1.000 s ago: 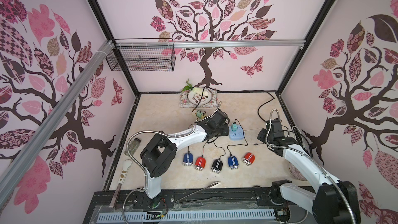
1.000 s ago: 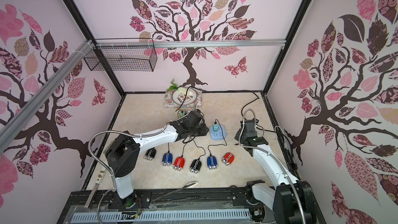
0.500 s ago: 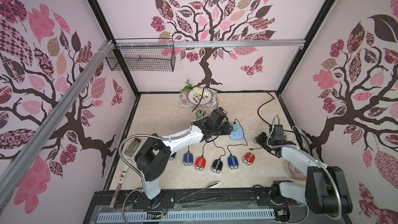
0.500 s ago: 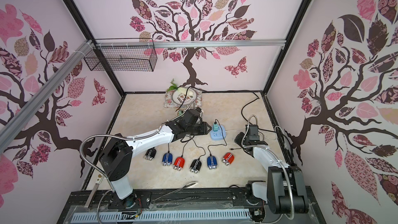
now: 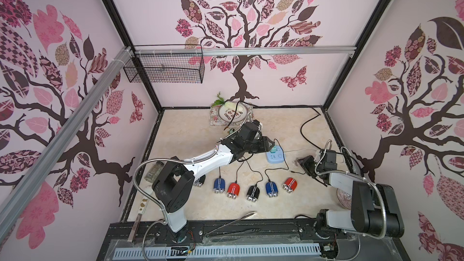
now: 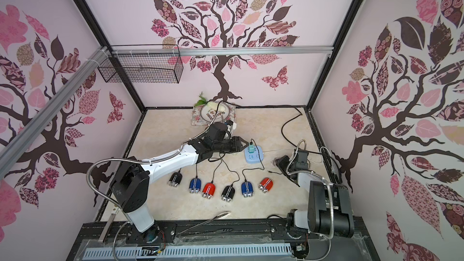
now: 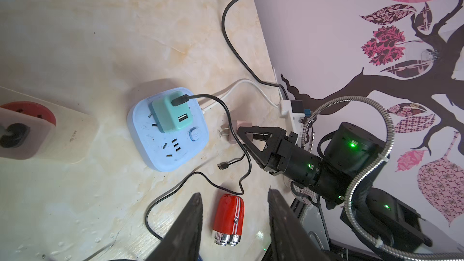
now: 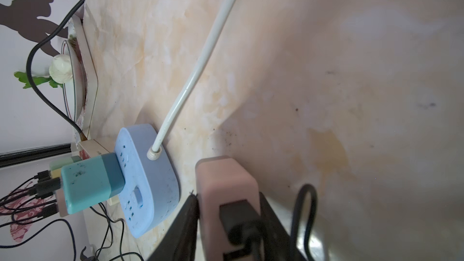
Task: Unplug the electric shaver
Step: Place the plug at the center of the board.
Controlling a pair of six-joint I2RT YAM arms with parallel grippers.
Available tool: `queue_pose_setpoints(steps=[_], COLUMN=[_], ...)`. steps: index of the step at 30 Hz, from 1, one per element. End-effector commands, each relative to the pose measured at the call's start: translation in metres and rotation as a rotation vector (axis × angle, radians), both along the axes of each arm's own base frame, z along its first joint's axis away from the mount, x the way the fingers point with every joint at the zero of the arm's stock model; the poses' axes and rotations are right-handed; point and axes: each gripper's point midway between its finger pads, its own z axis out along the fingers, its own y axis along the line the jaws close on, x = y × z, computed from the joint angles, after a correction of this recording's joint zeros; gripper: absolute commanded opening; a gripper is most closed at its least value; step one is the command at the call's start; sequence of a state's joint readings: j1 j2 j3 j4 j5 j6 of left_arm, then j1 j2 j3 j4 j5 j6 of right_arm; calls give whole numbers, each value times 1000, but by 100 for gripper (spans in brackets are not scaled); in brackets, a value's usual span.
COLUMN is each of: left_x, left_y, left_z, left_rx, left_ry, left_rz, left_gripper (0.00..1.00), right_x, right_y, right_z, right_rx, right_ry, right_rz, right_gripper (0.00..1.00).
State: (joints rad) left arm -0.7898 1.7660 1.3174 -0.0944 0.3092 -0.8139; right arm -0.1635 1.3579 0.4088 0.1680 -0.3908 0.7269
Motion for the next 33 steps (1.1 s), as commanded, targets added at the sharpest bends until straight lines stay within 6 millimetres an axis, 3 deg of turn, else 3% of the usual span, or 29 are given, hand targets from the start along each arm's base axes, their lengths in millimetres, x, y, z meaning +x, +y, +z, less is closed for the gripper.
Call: queue_pose_setpoints(steps=[1,6,13,20,26,33], left_x=[0,2,7,13,22,32], left_y=[-2,-1,4,3,-3,-10], left_z=[-13,-37,-73,-100,-114,-124], left_rx=[-5,35,109,157,201,249], left_ry=[15,44,81,115,125,119], left_rz=[-9,4,35,48,57,68], left_gripper=[45,46,46,46,46,45], right_x=[-16,-19,-26,-31,-35,-32], right_y=[0,0,-2,0,9,34], right_z=[-22,-24,-10,12,43,112], right_rx=[2,0,-23,-14,11,-14], right_ry=[92,117,93,61,29,-105], right_rz=[5,18,14,8,27,113], right_gripper=[43,48,75,83,84,85])
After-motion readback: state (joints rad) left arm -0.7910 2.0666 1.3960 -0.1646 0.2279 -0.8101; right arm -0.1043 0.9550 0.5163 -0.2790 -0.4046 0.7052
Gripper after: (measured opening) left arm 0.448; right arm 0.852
